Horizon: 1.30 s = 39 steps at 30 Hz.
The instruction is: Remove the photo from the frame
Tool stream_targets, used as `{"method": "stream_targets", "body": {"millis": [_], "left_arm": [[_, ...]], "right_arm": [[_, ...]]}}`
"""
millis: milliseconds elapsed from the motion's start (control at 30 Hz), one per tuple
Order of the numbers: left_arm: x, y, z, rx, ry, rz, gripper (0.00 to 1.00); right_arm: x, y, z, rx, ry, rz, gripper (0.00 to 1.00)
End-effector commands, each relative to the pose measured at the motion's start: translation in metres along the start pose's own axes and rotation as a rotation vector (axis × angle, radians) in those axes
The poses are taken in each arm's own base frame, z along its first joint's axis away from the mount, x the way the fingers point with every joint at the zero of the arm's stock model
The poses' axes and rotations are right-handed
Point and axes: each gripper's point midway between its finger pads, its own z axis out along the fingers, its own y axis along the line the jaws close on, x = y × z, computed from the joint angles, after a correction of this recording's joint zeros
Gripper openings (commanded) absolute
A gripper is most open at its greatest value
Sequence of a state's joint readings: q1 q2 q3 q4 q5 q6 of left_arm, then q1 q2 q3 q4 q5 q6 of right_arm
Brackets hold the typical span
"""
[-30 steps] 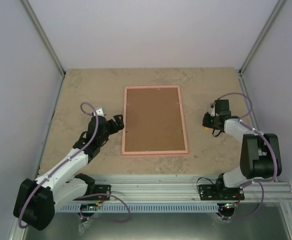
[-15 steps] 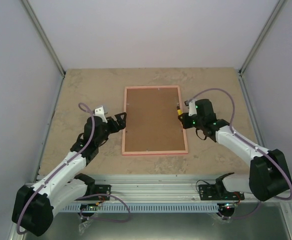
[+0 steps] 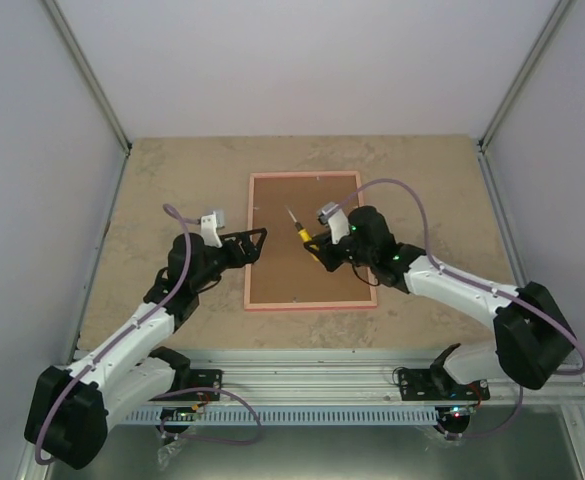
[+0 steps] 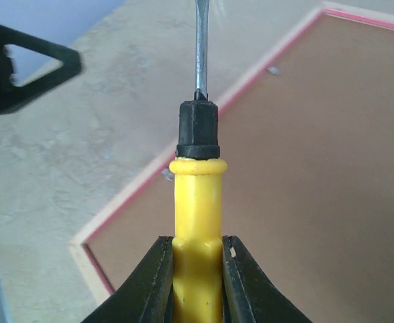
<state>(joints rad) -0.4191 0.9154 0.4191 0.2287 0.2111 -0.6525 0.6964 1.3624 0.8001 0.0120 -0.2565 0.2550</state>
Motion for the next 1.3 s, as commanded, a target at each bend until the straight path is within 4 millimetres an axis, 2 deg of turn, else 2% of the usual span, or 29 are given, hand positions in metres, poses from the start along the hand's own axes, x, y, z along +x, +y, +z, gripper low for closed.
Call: {"method": "stream_targets", "body": {"millis": [0,167,367,567,767,1100,1267], "left_arm": [[-0.001,-0.025,0.0,0.138,0.006,-0.031,0.99],[0.004,-0.033,0.0,0.2,0.025,-0.08,0.98],[0.013,-0.034,0.002,0.231,0.053,-0.125,0.88],[0.016,-0.038,0.003,0.267,0.064,-0.171,0.69],[0.015,-0.036,0.004,0.27,0.052,-0.203,0.41],[0.015,-0.04,0.007,0.307,0.056,-0.271,0.15],[0.015,-0.04,0.004,0.325,0.049,-0.349,0.04]], "right_arm": [[-0.029,0.041,0.015,-0.115,-0.068,-0.077,0.0],[-0.035,0.066,0.029,-0.155,-0.073,-0.113,0.01],[-0.037,0.08,0.036,-0.199,-0.087,-0.122,0.01],[-0.039,0.092,0.039,-0.219,-0.097,-0.157,0.01],[-0.037,0.096,0.04,-0.235,-0.109,-0.159,0.01],[-0.032,0.106,0.042,-0.273,-0.118,-0.186,0.01],[-0.032,0.103,0.036,-0.261,-0.16,-0.192,0.11]]}}
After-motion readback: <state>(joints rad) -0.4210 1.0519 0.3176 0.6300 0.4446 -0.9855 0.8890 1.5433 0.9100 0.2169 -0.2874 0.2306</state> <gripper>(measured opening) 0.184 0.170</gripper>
